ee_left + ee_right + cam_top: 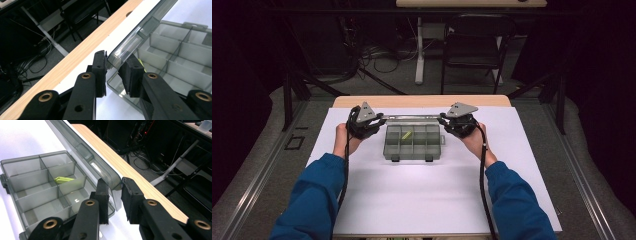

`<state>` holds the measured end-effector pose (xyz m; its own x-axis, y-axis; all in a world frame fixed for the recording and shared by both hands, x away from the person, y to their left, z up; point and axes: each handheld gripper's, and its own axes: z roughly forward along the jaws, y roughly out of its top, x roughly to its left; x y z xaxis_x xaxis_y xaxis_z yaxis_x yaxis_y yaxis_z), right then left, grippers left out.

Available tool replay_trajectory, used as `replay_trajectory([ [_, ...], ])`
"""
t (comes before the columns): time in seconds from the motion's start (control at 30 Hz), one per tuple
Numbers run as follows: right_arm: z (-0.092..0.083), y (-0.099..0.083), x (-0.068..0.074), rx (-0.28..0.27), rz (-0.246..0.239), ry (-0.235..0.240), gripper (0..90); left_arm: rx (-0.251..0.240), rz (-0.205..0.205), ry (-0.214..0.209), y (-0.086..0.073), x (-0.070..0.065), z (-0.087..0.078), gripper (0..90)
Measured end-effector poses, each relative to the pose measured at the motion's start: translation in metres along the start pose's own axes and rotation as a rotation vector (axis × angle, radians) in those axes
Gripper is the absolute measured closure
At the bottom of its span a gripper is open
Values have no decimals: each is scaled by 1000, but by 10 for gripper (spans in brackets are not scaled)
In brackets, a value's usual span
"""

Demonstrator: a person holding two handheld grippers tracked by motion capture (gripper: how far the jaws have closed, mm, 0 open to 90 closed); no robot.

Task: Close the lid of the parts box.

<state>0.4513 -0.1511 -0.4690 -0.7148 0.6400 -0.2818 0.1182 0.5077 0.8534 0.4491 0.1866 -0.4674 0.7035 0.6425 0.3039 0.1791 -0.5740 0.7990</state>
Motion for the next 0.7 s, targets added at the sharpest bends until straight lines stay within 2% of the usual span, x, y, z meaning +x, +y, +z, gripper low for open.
replay_trajectory([
  [0.07, -1, -1, 1, 3, -2, 4, 758, 3, 1, -3, 0, 0, -1, 729],
  [0.17, -1, -2, 2, 4, -4, 7, 758, -4, -23, -24, 1, -1, -3, 683],
  [0.23, -2, -3, 2, 7, -4, 9, 759, 8, -38, -42, 3, -1, -6, 600],
  [0.37, -2, -4, 3, 2, -2, 7, 758, -13, -70, -69, 6, 0, -14, 482],
  [0.43, -2, -4, 3, 2, -1, 7, 758, -42, -101, -93, 8, 2, -20, 478],
  [0.47, -2, -4, 3, 3, 0, 6, 757, -54, -123, -101, 10, 4, -23, 481],
  [0.57, -2, -4, 4, 6, 0, 8, 756, -72, -171, -103, 18, 6, -29, 597],
  [0.63, -2, -4, 4, 9, -4, 7, 756, -81, -185, -98, 24, 6, -31, 698],
  [0.7, -2, -4, 5, 6, -4, 6, 755, -65, -191, -82, 30, 7, -28, 775],
])
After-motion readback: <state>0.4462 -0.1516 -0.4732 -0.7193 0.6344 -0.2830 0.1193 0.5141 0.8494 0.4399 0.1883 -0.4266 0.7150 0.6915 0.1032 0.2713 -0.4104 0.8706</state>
